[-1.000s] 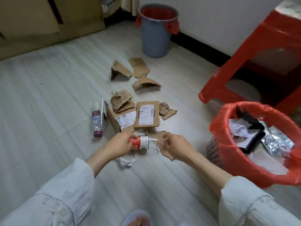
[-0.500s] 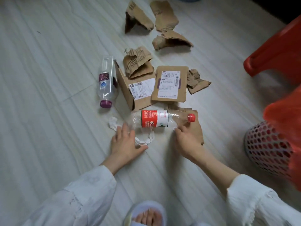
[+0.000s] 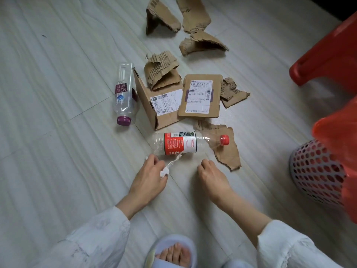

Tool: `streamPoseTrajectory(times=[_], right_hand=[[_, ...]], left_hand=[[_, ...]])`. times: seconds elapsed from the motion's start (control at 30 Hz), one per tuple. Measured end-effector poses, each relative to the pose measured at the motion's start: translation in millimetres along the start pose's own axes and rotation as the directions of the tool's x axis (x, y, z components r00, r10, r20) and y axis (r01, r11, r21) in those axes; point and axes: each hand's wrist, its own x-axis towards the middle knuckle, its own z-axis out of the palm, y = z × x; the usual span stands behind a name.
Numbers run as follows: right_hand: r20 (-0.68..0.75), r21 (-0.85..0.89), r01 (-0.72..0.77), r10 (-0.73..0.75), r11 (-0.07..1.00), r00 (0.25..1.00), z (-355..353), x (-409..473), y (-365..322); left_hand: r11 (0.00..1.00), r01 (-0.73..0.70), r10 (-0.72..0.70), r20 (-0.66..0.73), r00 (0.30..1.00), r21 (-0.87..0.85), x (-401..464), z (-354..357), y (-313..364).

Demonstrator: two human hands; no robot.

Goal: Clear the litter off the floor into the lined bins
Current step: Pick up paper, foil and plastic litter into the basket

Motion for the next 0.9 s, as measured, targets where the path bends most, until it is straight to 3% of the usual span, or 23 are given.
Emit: streamPoseTrajectory(times=[0.07, 0.13, 0.23, 0.4, 0.5, 0.6, 0.67, 0.77, 0.9], right_hand=[[0.025, 0.027, -0.013, 0.013, 1.0, 1.0, -2, -6, -2], [-0.04, 0.063, -0.041, 0.044, 0.997, 0.998, 0, -7, 3], [0.079, 0.099, -0.161, 0.153, 0.982, 0.985, -5, -11, 6], [-0.03, 0.313, -0.256, 0.279, 0.914, 0.96, -32, -24, 20], [-0.109, 0.465, -0.266, 0.353, 0.844, 0.929, -65, -41, 26], [-0.118, 0.534, -0.296, 0.416, 0.792, 0.902, -103, -62, 34], [-0.155, 0.599, -0.291, 0.465, 0.746, 0.872, -129, -79, 42], [-0.268, 0.683, -0.247, 0.55, 0.688, 0.791, -167, -114, 61], [-0.363, 0.702, -0.244, 0.632, 0.669, 0.685, -212, -167, 94]], left_hand=[[1.0, 0.001, 0.0, 0.033, 0.999, -0.029, -3, 1, 4], [0.999, 0.003, 0.001, 0.07, 0.998, -0.054, -6, 2, 8], [0.994, 0.022, -0.009, 0.122, 0.993, -0.108, -10, 3, 12], [0.973, 0.053, -0.018, 0.157, 0.988, -0.225, -9, -9, 32], [0.924, 0.066, -0.019, 0.129, 0.991, -0.376, -8, -25, 57], [0.792, 0.16, -0.064, 0.181, 0.981, -0.589, -11, -44, 95], [0.741, 0.202, -0.059, 0.237, 0.97, -0.641, -15, -61, 125], [0.823, 0.077, 0.06, 0.221, 0.973, -0.563, -22, -89, 176], [0.845, -0.016, 0.184, 0.262, 0.947, -0.535, -28, -115, 251]])
